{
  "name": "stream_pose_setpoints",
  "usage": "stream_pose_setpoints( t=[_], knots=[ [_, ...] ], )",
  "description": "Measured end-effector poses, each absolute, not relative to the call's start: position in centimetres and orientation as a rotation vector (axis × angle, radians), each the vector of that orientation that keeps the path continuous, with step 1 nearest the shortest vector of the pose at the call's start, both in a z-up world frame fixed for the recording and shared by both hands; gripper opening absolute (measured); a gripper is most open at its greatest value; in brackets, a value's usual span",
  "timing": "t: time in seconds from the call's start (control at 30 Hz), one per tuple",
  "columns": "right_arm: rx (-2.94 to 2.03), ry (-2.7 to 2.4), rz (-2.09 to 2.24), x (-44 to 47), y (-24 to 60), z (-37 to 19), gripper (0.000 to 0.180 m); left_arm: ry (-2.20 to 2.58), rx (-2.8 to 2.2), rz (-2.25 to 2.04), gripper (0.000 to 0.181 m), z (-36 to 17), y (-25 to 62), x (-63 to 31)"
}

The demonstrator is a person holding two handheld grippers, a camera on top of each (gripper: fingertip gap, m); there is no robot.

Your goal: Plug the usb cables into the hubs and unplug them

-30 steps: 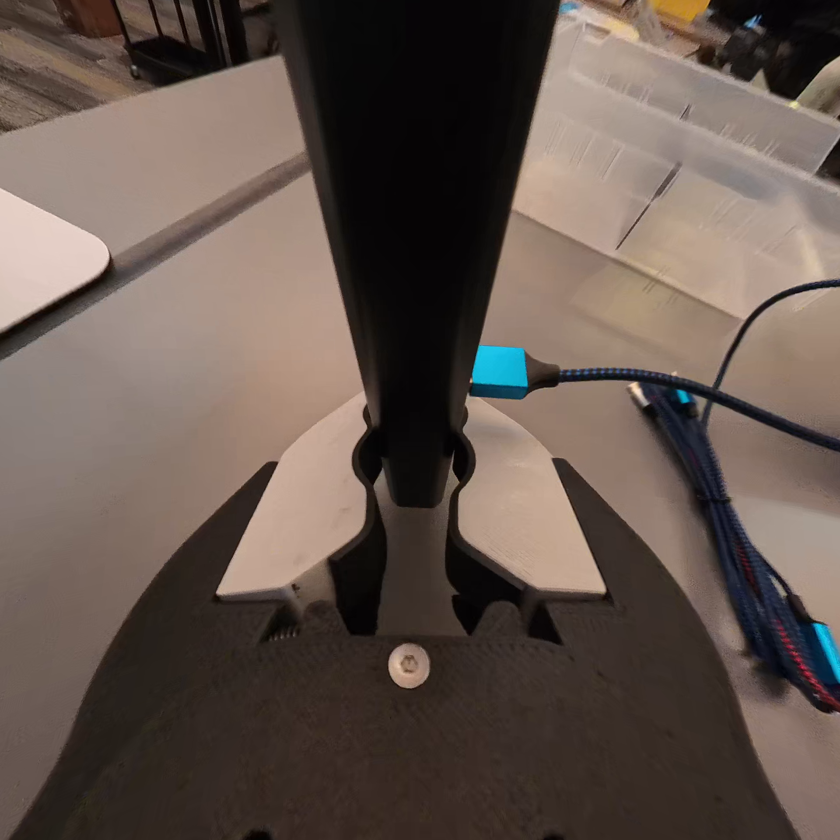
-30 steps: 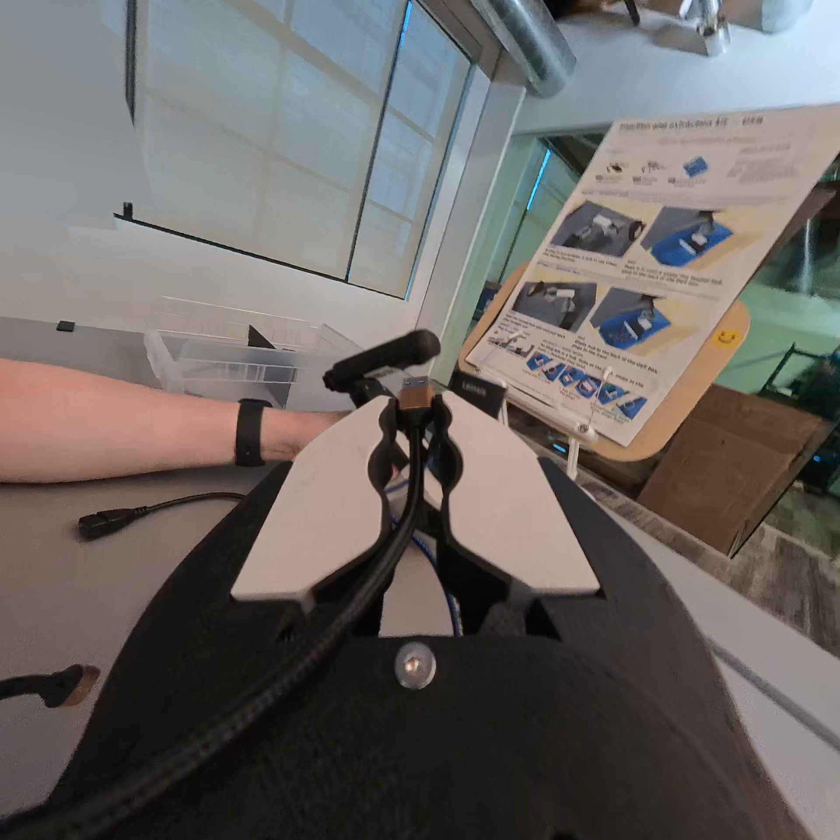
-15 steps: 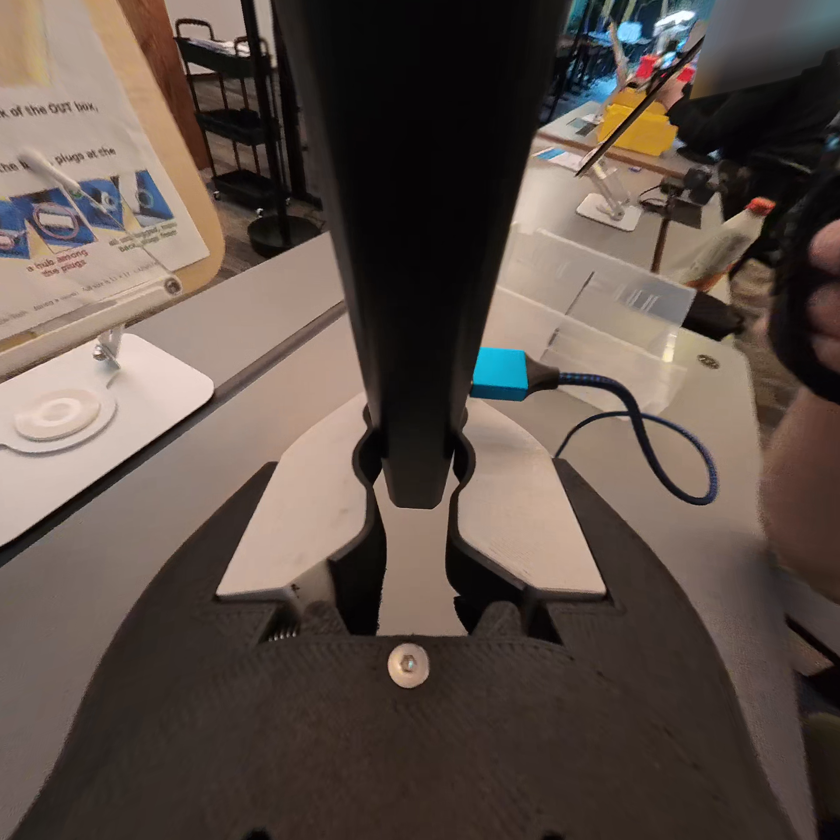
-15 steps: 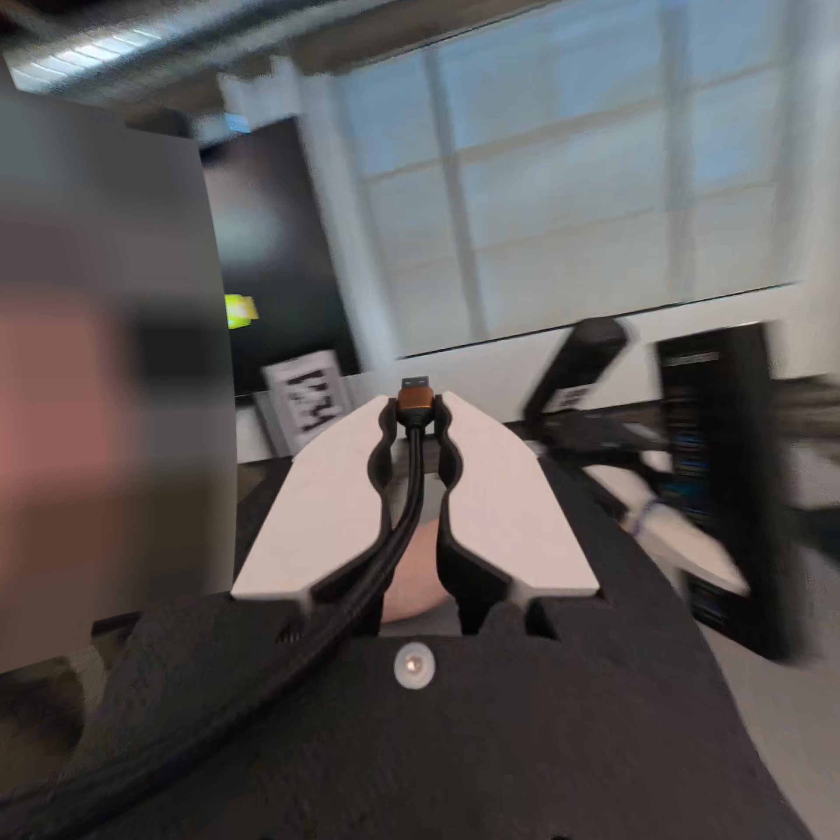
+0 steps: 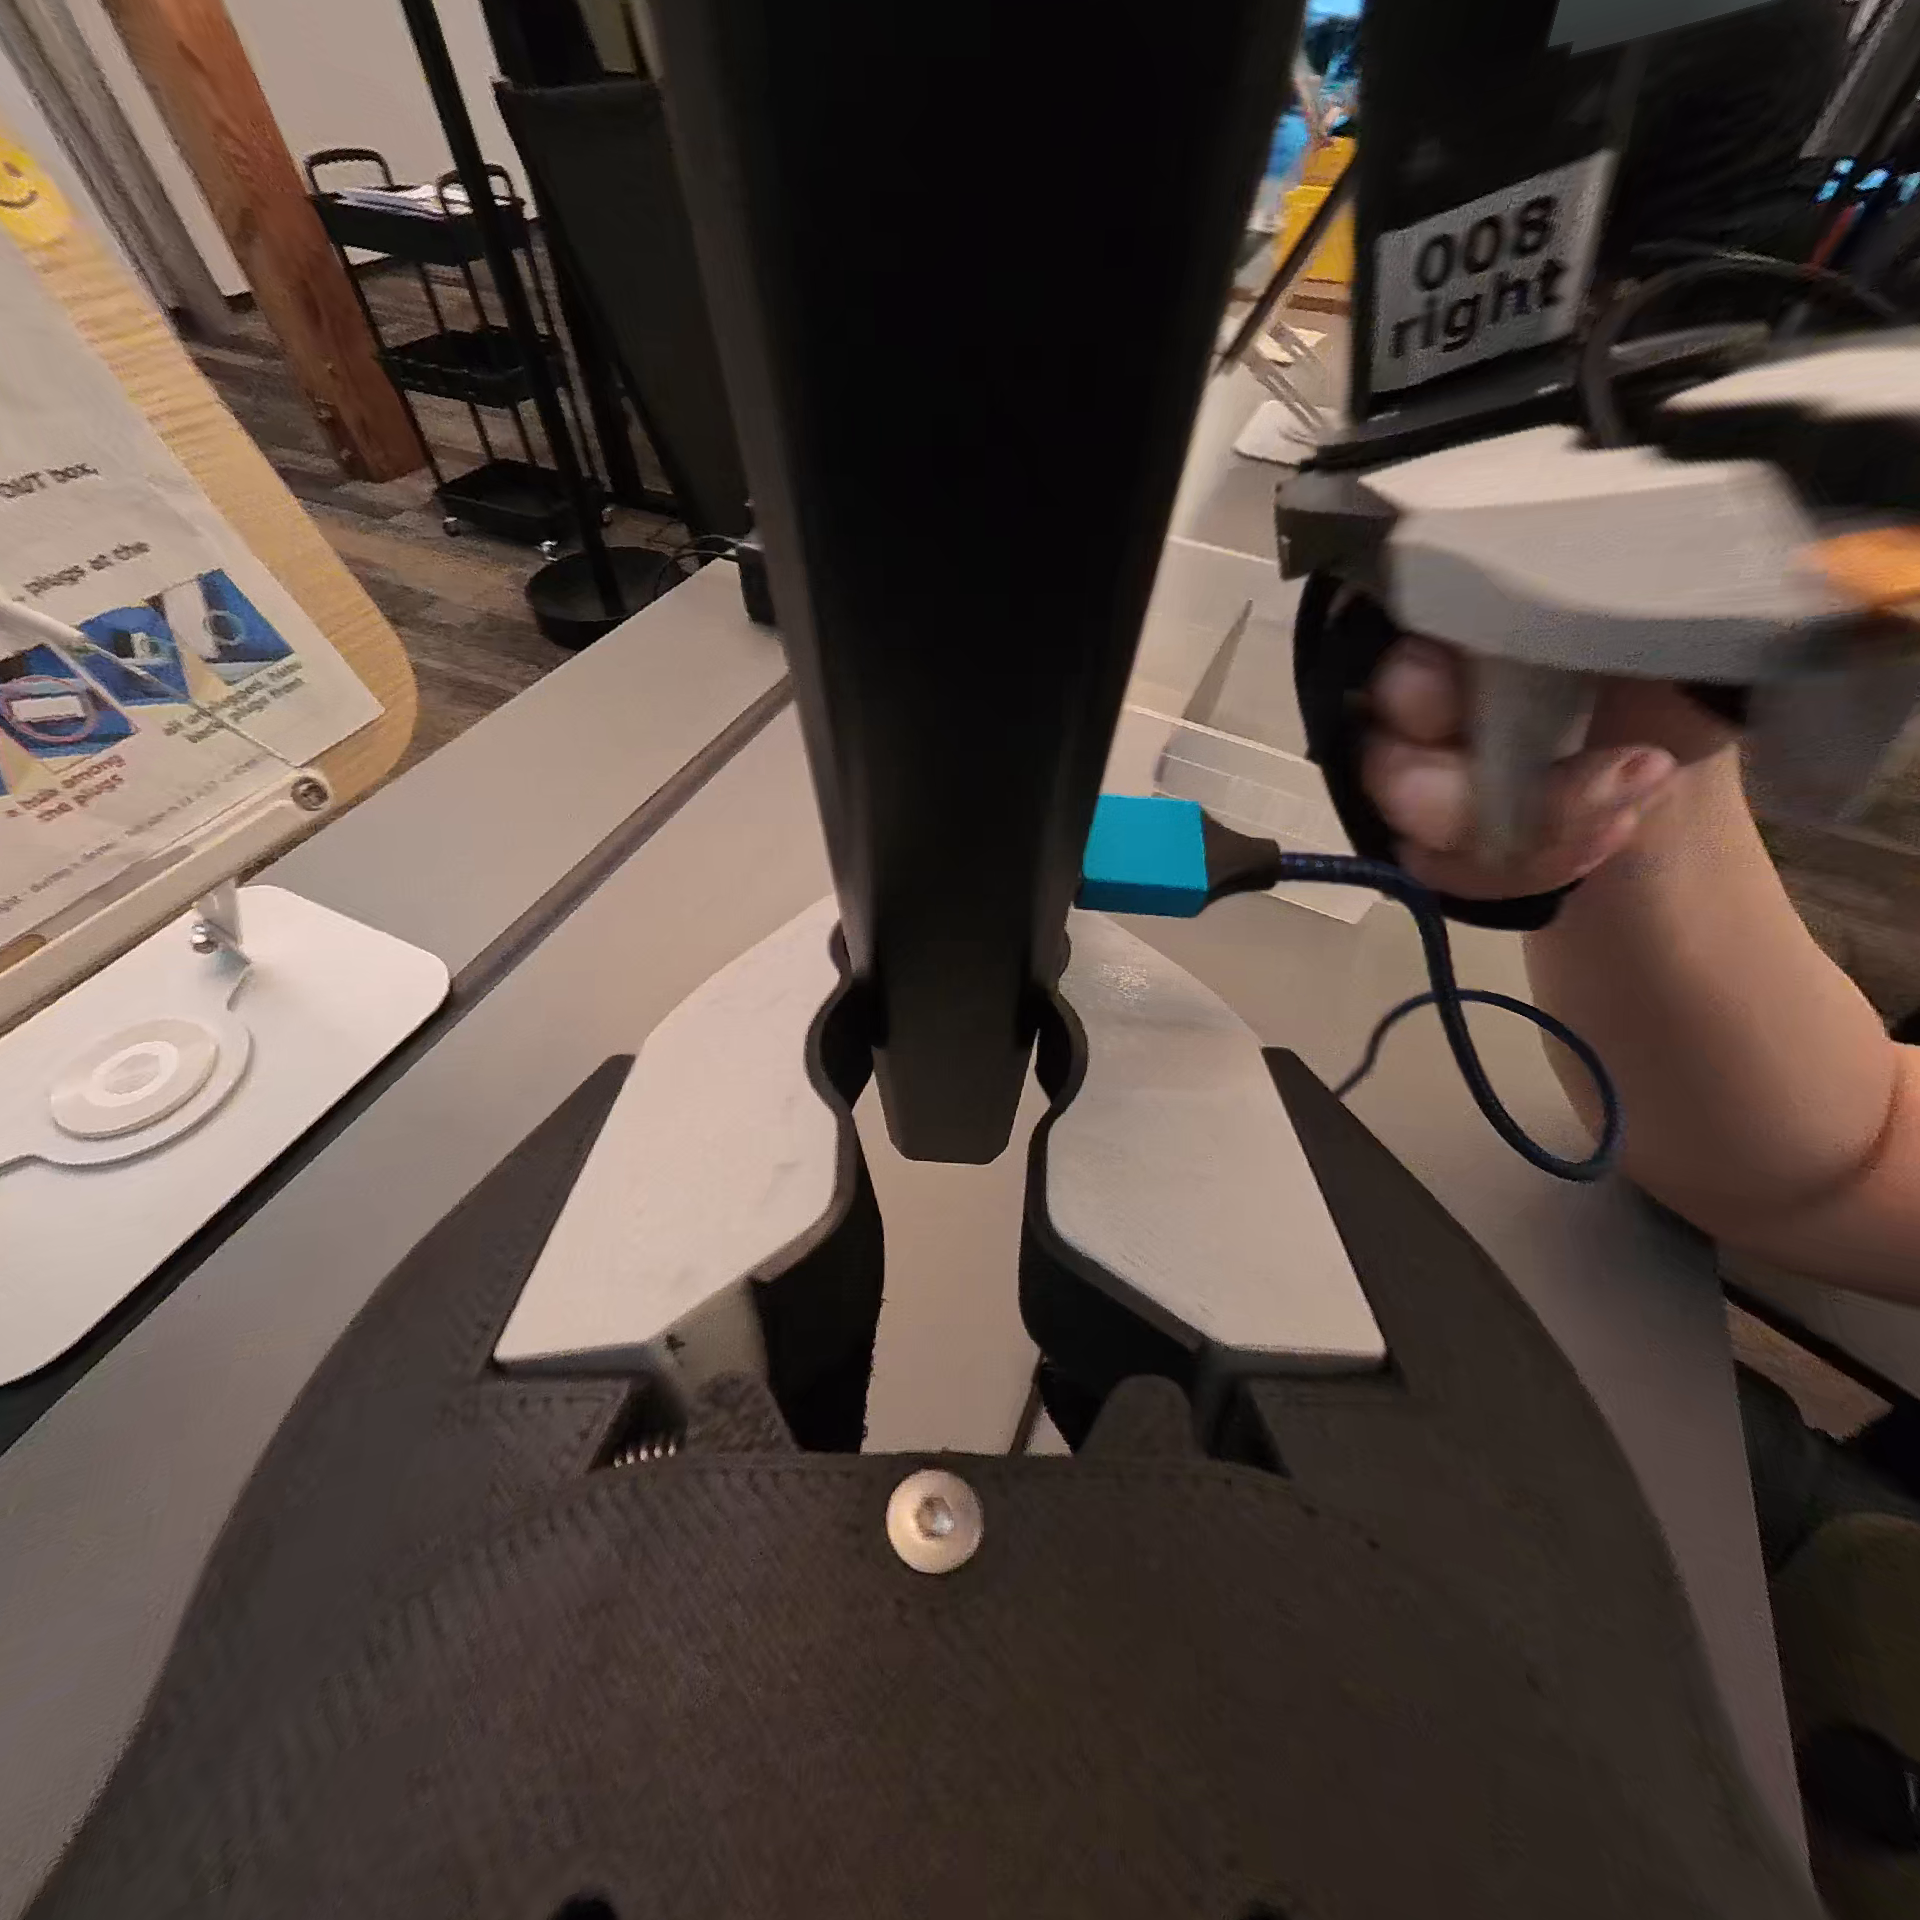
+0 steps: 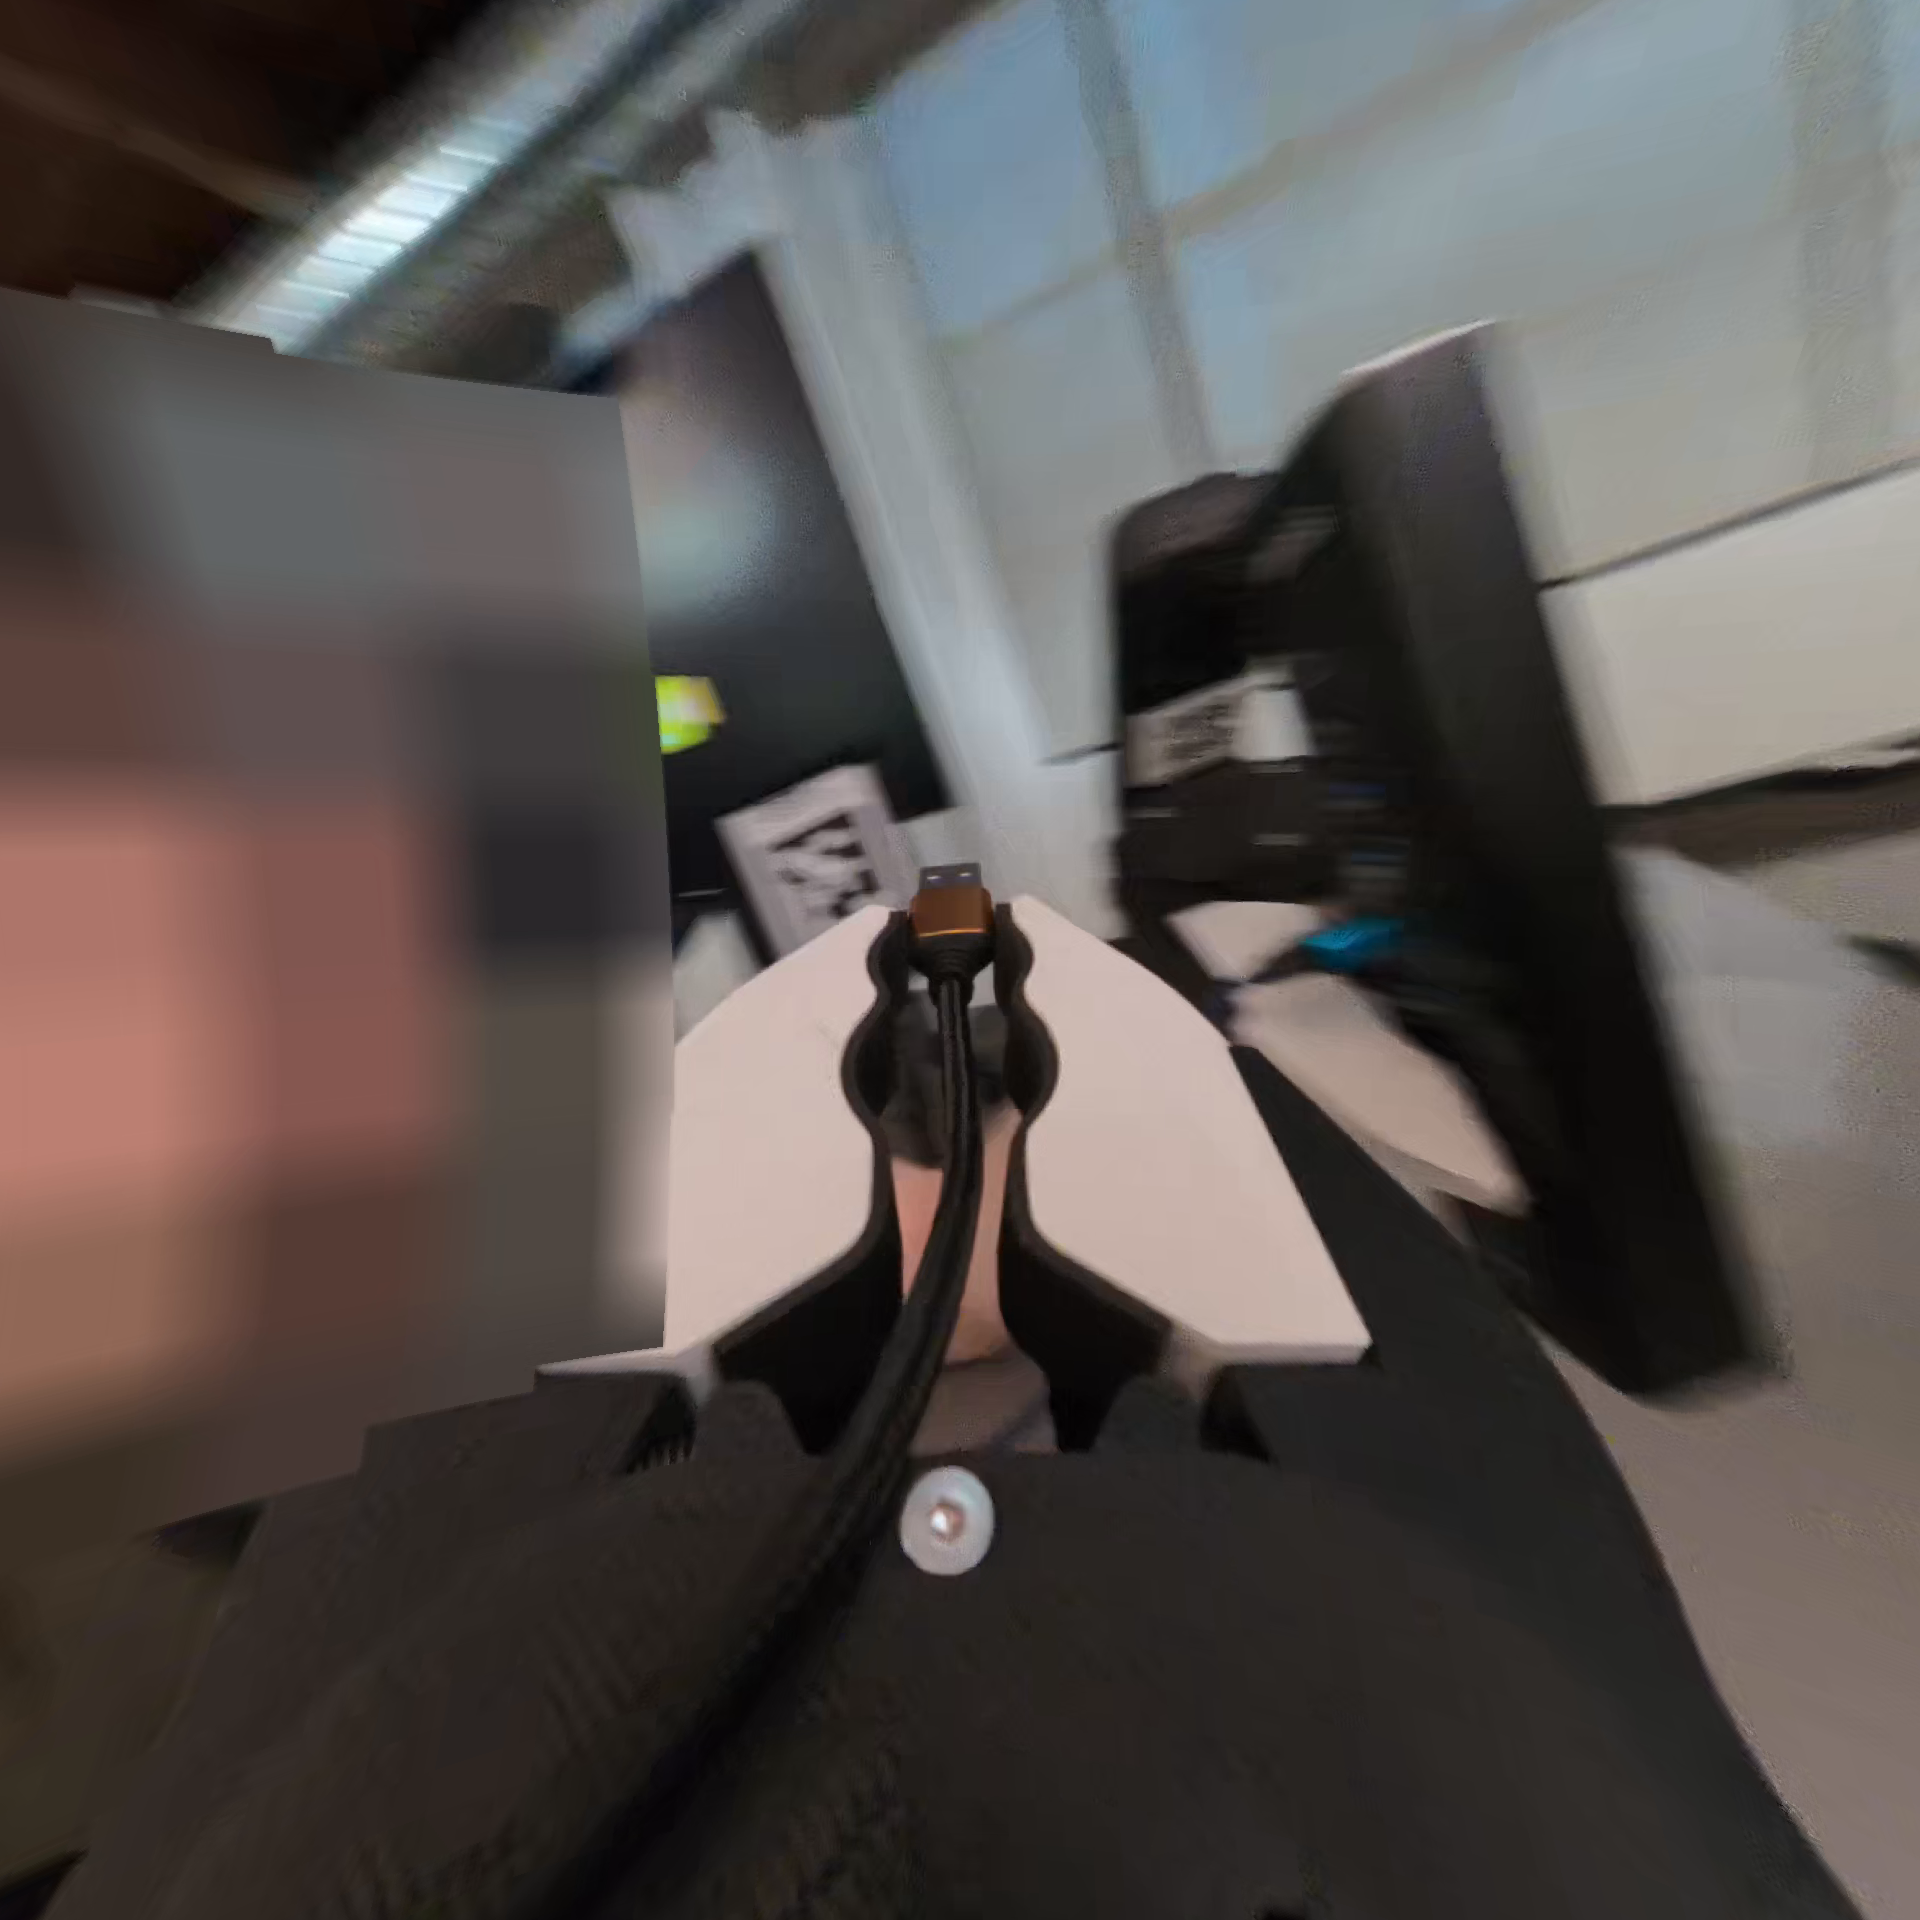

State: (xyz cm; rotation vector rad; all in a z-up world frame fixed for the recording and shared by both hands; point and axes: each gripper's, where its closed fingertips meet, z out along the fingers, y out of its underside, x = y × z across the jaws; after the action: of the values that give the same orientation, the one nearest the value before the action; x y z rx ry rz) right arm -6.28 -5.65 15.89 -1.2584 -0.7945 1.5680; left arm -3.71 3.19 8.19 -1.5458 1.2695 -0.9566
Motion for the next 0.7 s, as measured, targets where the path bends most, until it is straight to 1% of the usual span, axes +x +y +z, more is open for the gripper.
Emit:
stream_pose_setpoints(
  t=[0.03,0.13,0.27,0.43,0.7],
  knots=[
    [-1.318,-0.732,1.399,-6.0,-3.8,15.2,0.016,1.248,-1.554,-0.941,0.027,8.2,3.4,-3.7],
    [-1.391,-0.630,0.887,-4.6,-0.3,14.3,0.016,1.206,-1.598,-0.917,0.027,7.8,4.0,-3.8],
    [-1.401,-0.531,0.546,-4.4,1.1,14.2,0.016,1.165,-1.634,-0.899,0.027,7.0,5.0,-3.6],
    [-1.426,-0.486,0.384,-5.4,2.4,12.8,0.016,1.078,-1.645,-0.871,0.027,6.4,6.7,-3.5],
    [-1.428,-0.481,0.277,-6.2,4.4,11.5,0.016,0.959,-1.615,-0.835,0.027,6.0,8.4,-3.4]
  ],
)
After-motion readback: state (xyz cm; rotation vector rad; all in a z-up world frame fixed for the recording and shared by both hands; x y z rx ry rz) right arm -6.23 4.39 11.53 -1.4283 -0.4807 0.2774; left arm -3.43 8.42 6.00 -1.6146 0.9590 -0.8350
